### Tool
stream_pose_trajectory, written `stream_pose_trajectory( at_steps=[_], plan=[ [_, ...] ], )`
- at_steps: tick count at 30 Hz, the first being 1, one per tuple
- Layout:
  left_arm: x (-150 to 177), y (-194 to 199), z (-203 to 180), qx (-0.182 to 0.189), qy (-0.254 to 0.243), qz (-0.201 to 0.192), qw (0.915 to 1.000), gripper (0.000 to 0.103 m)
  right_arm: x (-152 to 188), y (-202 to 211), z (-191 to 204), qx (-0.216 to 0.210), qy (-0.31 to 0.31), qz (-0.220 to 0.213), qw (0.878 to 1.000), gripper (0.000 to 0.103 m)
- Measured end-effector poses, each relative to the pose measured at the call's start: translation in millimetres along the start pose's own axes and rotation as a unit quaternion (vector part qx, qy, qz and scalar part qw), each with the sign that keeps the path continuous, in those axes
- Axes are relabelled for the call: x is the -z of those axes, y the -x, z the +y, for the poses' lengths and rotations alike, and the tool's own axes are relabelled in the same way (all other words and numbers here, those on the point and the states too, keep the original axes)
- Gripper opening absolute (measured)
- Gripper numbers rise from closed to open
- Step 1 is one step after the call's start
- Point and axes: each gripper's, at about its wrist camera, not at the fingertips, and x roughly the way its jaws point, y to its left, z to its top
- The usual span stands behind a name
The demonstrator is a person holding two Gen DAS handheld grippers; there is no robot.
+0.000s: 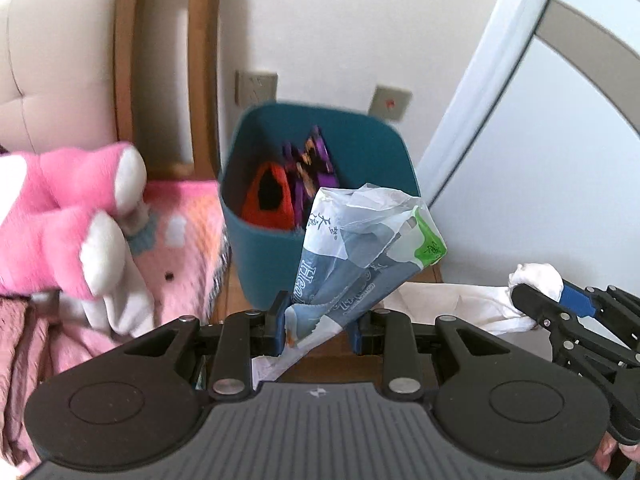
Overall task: Collect trash
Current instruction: 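Lift the packet and white wrapper up over the teal wastebasket with both tools, then open the left tool over the wastebasket while the right tool releases the white wrapper inside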
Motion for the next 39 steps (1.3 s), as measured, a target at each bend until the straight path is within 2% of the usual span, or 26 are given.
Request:
stream_pose_trajectory(
  at_steps=[3,6,10,12,17,22,26,32,39],
  plan=[
    [-20,0,8,0.002,-0.005,-0.009,1.0,0.028,-17,-4,7,0.017,0.004,-0.019,1.0,0.025],
    [-39,-9,11,-0.012,-0.024,0.003,0.9996,0.028,-33,-13,15,0.041,0.012,-0.03,0.999,0.025],
    [-58,-33,12,-0.033,-0.048,0.012,0.9982,0.028,-50,-36,18,0.062,0.011,-0.028,0.998,0.025],
    [-68,-48,14,-0.035,-0.04,0.023,0.9983,0.028,-56,-51,15,0.067,0.012,-0.02,0.997,0.025],
    [-96,-91,14,-0.053,-0.019,0.041,0.9976,0.028,-73,-98,6,0.054,0.045,0.003,0.998,0.025],
    [-126,-131,4,-0.07,-0.016,0.056,0.9958,0.028,-86,-148,1,0.019,0.116,0.021,0.993,0.025],
    [-135,-160,-3,-0.089,-0.017,0.08,0.9927,0.028,-87,-182,4,-0.024,0.182,0.055,0.982,0.025],
    [-136,-200,-11,-0.11,-0.021,0.124,0.986,0.028,-78,-214,15,-0.09,0.277,0.092,0.952,0.025],
    [-125,-235,-15,-0.124,-0.021,0.166,0.9781,0.029,-70,-233,27,-0.129,0.355,0.109,0.92,0.029]
  ],
)
